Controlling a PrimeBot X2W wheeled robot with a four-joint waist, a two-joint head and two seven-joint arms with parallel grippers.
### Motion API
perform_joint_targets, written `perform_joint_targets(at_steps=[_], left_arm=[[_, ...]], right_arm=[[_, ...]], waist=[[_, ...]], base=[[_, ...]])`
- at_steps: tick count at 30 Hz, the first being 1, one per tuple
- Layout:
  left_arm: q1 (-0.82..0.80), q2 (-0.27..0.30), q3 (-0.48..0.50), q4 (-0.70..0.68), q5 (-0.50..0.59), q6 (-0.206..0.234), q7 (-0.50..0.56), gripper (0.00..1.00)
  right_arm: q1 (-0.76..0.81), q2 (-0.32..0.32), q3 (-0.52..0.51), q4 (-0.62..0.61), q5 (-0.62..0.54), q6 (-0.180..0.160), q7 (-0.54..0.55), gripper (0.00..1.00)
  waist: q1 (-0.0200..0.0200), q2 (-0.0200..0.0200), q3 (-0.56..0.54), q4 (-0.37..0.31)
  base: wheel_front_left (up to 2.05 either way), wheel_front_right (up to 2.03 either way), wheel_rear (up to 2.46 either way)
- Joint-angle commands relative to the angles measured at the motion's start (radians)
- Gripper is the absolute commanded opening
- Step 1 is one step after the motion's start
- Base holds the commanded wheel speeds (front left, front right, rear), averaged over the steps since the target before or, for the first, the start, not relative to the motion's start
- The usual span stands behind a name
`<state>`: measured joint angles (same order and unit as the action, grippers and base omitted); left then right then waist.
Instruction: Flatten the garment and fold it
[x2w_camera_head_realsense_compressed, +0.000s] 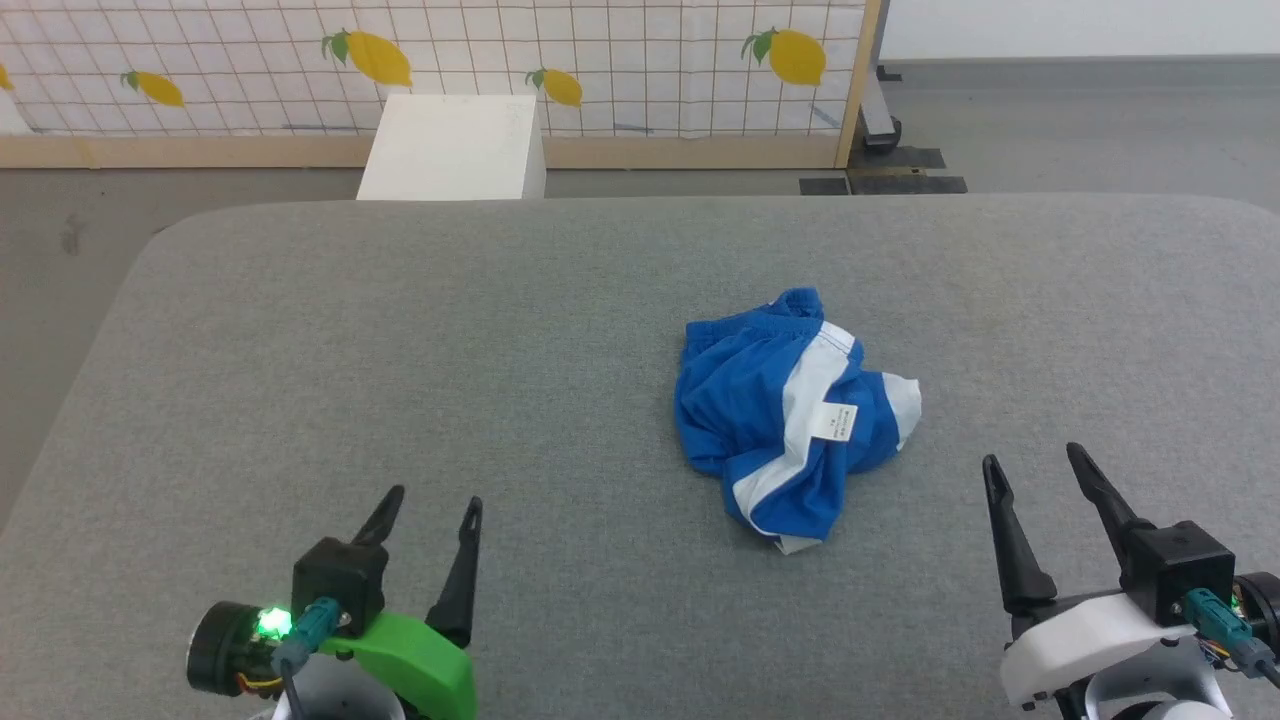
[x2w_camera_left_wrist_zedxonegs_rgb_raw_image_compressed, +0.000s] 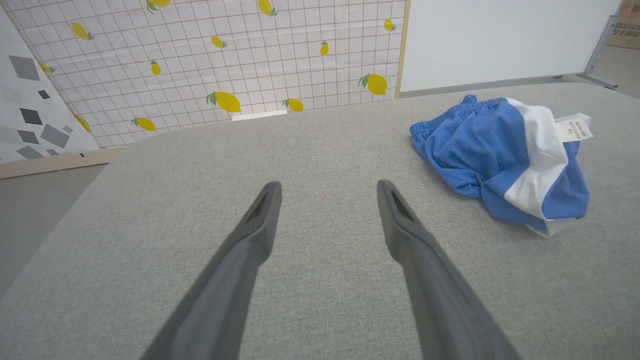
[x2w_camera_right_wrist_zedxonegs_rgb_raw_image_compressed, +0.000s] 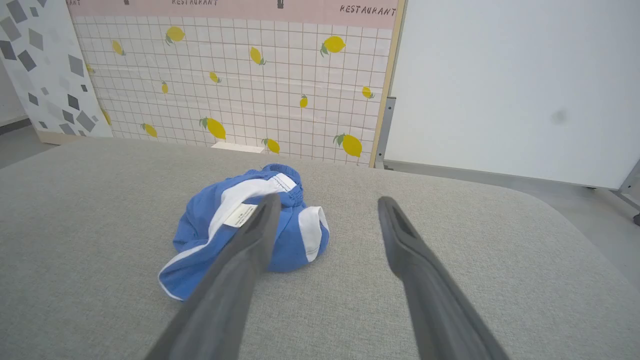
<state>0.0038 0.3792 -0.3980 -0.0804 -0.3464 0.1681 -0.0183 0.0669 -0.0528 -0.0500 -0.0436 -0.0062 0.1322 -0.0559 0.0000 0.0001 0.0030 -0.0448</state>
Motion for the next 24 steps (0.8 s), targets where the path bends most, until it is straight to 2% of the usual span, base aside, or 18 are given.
perform_joint_targets(at_steps=[1,8,13,15,19,24], left_arm=[[-0.013,0.0,-0.005,-0.008,-0.006,-0.005,0.011,1.0],[-0.136,-0.004,-0.049,-0.107,0.011,-0.029,0.136,1.0],[-0.296,-0.048,-0.111,-0.139,0.001,-0.062,0.323,1.0],[-0.354,-0.084,-0.126,-0.121,-0.028,-0.071,0.388,1.0],[-0.478,-0.112,-0.165,-0.036,-0.04,-0.114,0.496,1.0],[-0.614,-0.168,-0.19,0.094,-0.085,-0.144,0.638,1.0]], right_arm=[[0.005,0.003,0.0,-0.003,0.001,-0.002,0.002,1.0],[-0.003,0.003,-0.007,-0.006,-0.014,-0.002,0.007,1.0],[-0.014,0.003,-0.002,-0.004,-0.015,-0.002,-0.002,1.0],[-0.021,0.003,0.0,0.0,-0.013,-0.002,-0.009,1.0],[-0.041,0.003,0.008,0.013,-0.004,-0.002,-0.028,1.0],[-0.057,0.003,0.013,0.038,0.011,-0.002,-0.058,1.0]], waist=[[0.0,-0.0001,0.008,-0.007],[0.0,-0.0001,0.075,-0.045],[0.0,-0.0001,0.144,-0.1],[0.0,-0.0001,0.169,-0.123],[0.0,-0.0001,0.221,-0.174],[0.0,-0.0001,0.28,-0.219]], base=[[0.0,0.0,0.0],[0.0,0.0,0.0],[0.0,0.0,0.0],[0.0,0.0,0.0],[0.0,0.0,0.0],[0.0,0.0,0.0]])
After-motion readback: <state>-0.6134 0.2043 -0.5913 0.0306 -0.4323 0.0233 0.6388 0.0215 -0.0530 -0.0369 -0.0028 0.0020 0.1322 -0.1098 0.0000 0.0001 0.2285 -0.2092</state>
